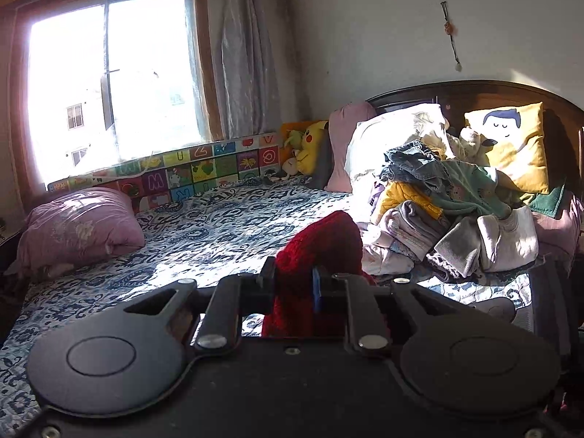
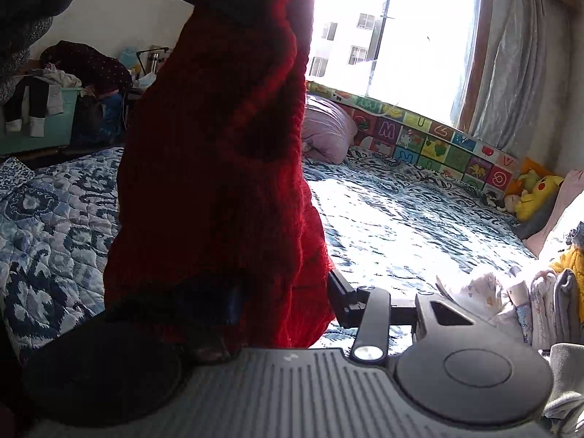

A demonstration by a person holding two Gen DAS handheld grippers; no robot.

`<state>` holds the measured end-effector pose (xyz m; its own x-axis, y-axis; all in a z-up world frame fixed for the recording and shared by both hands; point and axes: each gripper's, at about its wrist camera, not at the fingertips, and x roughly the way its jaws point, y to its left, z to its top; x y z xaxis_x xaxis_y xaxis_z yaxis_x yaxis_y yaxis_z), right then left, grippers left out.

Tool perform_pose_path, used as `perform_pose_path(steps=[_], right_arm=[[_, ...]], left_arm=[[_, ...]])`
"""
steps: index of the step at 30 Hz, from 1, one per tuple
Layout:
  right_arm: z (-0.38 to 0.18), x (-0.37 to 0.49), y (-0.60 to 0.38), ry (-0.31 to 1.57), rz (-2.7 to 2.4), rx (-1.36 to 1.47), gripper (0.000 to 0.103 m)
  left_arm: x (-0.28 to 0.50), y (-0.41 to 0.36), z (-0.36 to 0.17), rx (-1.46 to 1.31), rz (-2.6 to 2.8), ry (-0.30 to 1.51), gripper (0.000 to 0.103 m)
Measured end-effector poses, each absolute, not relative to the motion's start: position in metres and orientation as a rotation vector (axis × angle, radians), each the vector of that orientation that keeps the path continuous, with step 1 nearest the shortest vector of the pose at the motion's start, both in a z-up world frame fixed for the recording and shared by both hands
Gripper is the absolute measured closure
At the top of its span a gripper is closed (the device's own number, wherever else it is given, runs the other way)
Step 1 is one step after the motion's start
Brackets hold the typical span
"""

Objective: Fold clothes
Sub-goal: 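Lift the red sweater with both tools and carry it over the open bed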

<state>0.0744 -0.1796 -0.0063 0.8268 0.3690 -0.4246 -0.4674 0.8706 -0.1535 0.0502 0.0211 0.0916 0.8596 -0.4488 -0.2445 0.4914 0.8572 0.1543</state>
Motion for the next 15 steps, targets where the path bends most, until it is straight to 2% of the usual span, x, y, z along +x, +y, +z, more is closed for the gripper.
perform_pose_path(steps=[1,2,6,15], right_arm=[[-0.008,0.076,-0.177,0.412,0.474,-0.235,0.082],[-0.008,0.077,-0.175,0.421,0.488,-0.224,0.089],[0.005,0.074,-0.174,0.378,0.474,-0.255,0.089],[0.074,0.074,-0.208,0.225,0.401,-0.317,0.090]], left_arm=[[0.047,0.028,0.089,0.211,-0.494,0.205,0.086],[0.044,0.034,0.087,0.207,-0.490,0.206,0.086],[0.040,0.052,0.080,0.205,-0.456,0.207,0.085],[0.040,0.067,0.094,0.198,-0.432,0.156,0.085]])
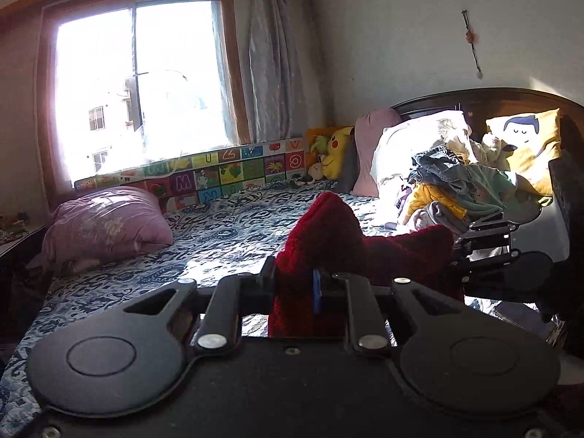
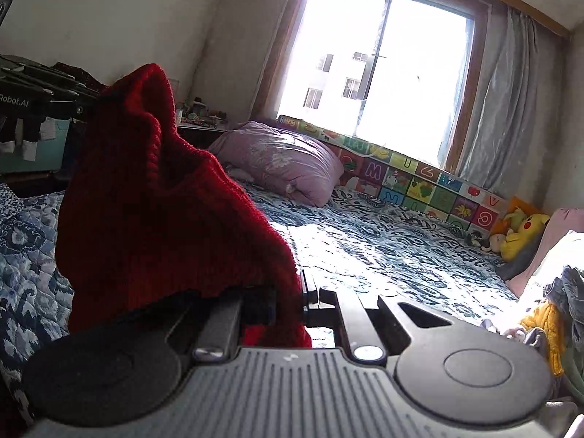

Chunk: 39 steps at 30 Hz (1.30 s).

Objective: Fold clothes
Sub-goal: 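Lift the red sweater with both tools and carry it over the open bed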

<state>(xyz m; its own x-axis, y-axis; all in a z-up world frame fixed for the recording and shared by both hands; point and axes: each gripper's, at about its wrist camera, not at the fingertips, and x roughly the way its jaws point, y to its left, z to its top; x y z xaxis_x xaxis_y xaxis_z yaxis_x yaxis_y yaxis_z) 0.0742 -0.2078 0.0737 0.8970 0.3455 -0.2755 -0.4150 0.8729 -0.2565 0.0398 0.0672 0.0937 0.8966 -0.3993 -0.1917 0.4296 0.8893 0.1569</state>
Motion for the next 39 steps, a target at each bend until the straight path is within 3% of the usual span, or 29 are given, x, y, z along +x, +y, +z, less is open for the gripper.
perform_pose_path(steps=[8,17,30,39], right_arm=[[0.120,0.025,-0.229,0.102,0.415,-0.369,0.090],[0.134,-0.020,-0.262,0.160,0.502,-0.263,0.090],[-0.012,0.147,-0.186,0.596,0.494,-0.226,0.089],[-0.065,0.257,-0.183,0.758,0.410,-0.150,0.088]], left_arm=[[0.014,0.083,0.123,0.161,-0.501,0.099,0.085],[-0.021,0.092,0.122,0.079,-0.621,0.117,0.084],[0.148,0.077,-0.014,0.114,-0.419,0.501,0.084],[0.261,0.071,-0.060,0.085,-0.387,0.616,0.084]])
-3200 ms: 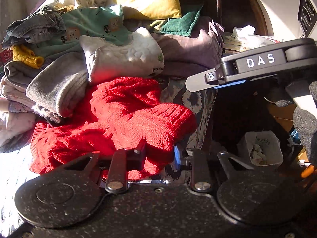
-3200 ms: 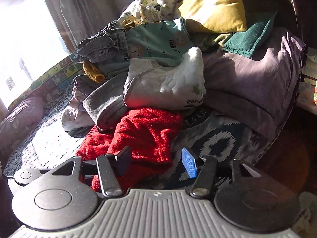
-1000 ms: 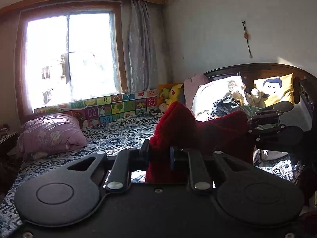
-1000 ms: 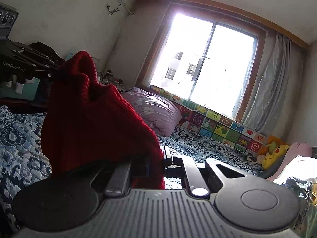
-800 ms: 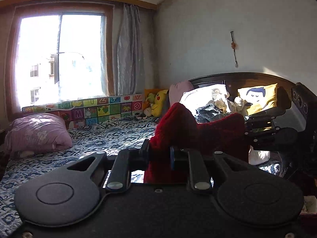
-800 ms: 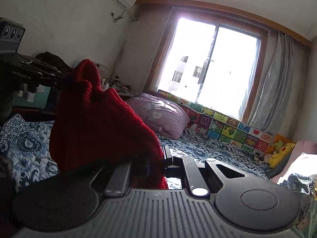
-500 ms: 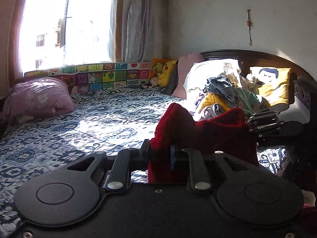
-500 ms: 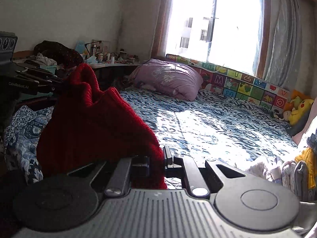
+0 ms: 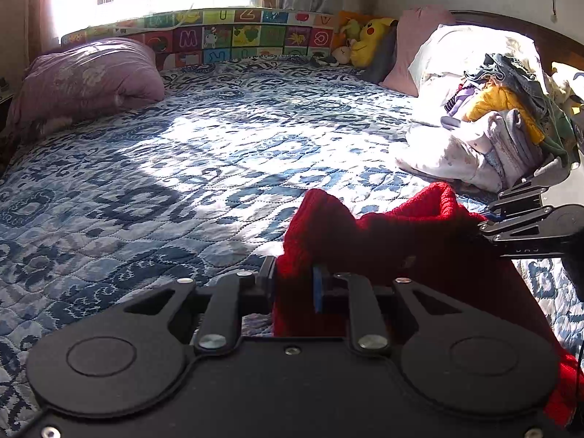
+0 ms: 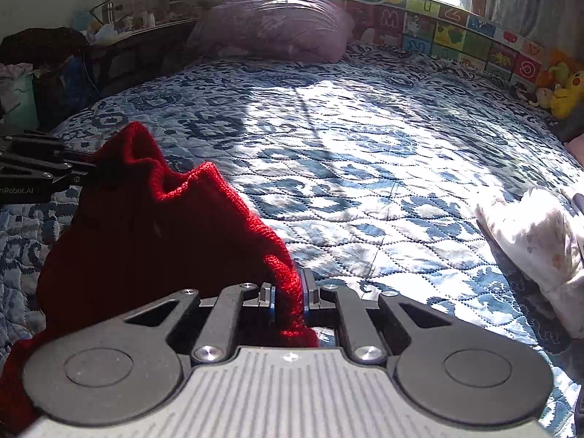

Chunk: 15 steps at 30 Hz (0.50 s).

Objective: Fold clothes
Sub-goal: 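Lift the red sweater with both tools and carry it over the open bed, then lower the sweater onto the quilt and open both tools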

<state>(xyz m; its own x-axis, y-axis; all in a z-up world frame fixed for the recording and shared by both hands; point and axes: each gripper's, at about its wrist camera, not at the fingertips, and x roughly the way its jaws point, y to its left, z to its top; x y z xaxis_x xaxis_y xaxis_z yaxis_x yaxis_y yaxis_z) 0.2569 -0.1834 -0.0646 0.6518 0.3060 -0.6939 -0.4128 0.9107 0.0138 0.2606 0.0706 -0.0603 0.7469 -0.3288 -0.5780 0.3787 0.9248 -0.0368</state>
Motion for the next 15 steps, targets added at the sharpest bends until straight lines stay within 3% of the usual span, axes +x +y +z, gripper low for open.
perform_pose_path(steps=[2,3,4,9,15], right_arm=[[-0.076,0.278,-0.185,0.788,0.364,-0.136,0.066],[-0.080,0.283,-0.187,0.790,0.344,-0.127,0.062],[-0.083,0.289,-0.192,0.788,0.324,-0.113,0.056],[-0.081,0.270,-0.222,0.757,0.297,-0.020,0.052],[-0.089,0.206,-0.262,0.764,0.275,0.144,0.046]], left_arm=[[0.280,0.068,-0.073,0.095,-0.341,0.649,0.079],[0.287,0.067,-0.080,0.105,-0.307,0.664,0.073],[0.291,0.067,-0.086,0.113,-0.271,0.681,0.061],[0.269,0.080,-0.093,0.066,-0.212,0.693,0.047],[0.202,0.073,-0.086,0.032,-0.231,0.682,0.040]])
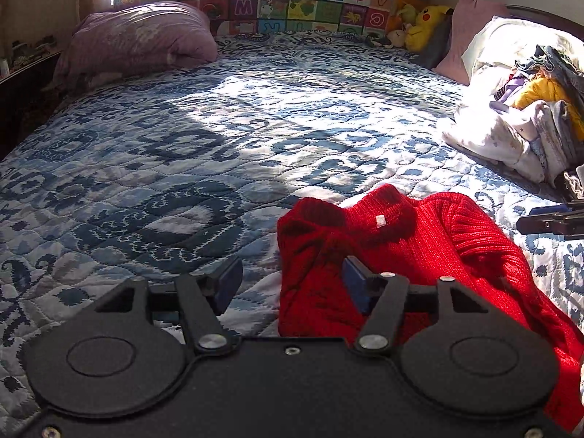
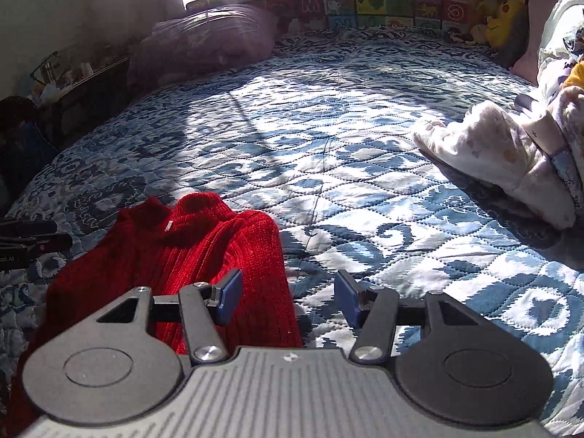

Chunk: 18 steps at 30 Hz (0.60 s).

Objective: Fold clothes
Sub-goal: 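Lower the sweater onto the quilt and open both tools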

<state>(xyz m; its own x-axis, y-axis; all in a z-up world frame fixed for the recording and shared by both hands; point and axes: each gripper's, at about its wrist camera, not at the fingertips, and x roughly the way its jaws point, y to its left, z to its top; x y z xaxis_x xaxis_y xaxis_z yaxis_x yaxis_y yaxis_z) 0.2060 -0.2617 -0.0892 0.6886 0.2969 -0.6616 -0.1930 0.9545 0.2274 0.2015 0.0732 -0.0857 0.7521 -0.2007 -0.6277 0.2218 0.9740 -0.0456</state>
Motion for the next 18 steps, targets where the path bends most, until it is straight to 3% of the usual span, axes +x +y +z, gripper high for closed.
perform_pose_path(steps=[10,18], right_arm=[[-0.133,0.107,-0.313,0.830,0.181,0.484,0.046],[-0.157,0.084,-0.329,0.818,0.149,0.671,0.043]], left_arm=[[0.083,-0.003,-0.104,0.108,-0.505,0.710,0.031],[0.049,-0.043,-0.125,0.258,-0.538,0.687,0.031]])
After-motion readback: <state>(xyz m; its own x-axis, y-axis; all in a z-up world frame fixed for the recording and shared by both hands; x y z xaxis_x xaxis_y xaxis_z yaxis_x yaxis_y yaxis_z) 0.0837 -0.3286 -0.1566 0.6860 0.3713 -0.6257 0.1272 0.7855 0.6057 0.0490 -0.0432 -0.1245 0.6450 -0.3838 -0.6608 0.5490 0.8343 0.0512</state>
